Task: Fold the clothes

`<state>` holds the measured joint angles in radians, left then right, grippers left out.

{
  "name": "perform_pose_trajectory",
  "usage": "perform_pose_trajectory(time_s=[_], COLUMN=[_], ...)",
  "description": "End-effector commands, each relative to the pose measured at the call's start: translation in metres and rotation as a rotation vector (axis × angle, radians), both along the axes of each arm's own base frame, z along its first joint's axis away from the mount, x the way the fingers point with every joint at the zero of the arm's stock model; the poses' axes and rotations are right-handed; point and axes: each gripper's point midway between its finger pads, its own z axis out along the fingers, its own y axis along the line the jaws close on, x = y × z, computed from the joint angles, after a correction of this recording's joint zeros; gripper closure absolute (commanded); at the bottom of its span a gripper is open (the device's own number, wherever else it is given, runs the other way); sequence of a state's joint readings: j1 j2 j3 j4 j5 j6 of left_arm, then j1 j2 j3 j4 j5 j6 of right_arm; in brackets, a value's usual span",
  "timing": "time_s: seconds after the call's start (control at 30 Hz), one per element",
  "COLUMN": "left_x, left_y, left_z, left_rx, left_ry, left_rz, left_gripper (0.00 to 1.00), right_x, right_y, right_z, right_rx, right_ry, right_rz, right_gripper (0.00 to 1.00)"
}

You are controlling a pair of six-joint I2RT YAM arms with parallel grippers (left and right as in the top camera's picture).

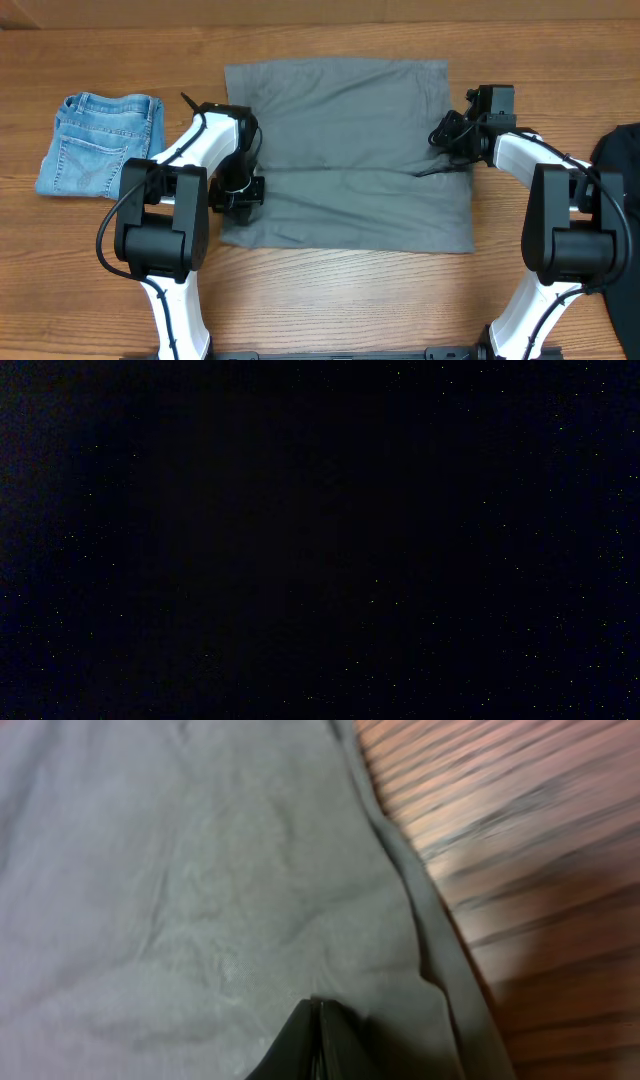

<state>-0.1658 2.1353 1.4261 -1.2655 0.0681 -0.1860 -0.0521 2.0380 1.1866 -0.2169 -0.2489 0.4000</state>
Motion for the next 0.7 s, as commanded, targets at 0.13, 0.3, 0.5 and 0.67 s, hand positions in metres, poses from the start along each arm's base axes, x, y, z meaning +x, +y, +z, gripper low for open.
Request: perform_pose_trajectory(time_s=[0.13,0.3,0.5,0.67], left_x=[-0.02,-0.004,0.023,0.048], left_y=[0.06,0.078,0.071,0.049], left_z=[-0.008,0.022,0.075,0.125], left_rx=[0.191,0.195,0.114,-0.019], left_ry=[0.067,-0.063,-0.265,-0.462], left_rz=[0.035,0.082,0.073,0.084], left_gripper=[0.93,0.89,0.73,0.6], right_x=[0.001,0.025,0.042,0.023], right_y=[-0.074,-0.069,-0.039,-0.025], right_z=[-0.013,0.024,0.11,0.148], right_rx=[-0.125,-0.068,0.025,0.067], right_ry=[0.084,0.017,-0.113,-0.086], right_rz=[-0.217,-0.084,0.122,0.149], right_gripper=[0.95,0.91,0.73,0.78])
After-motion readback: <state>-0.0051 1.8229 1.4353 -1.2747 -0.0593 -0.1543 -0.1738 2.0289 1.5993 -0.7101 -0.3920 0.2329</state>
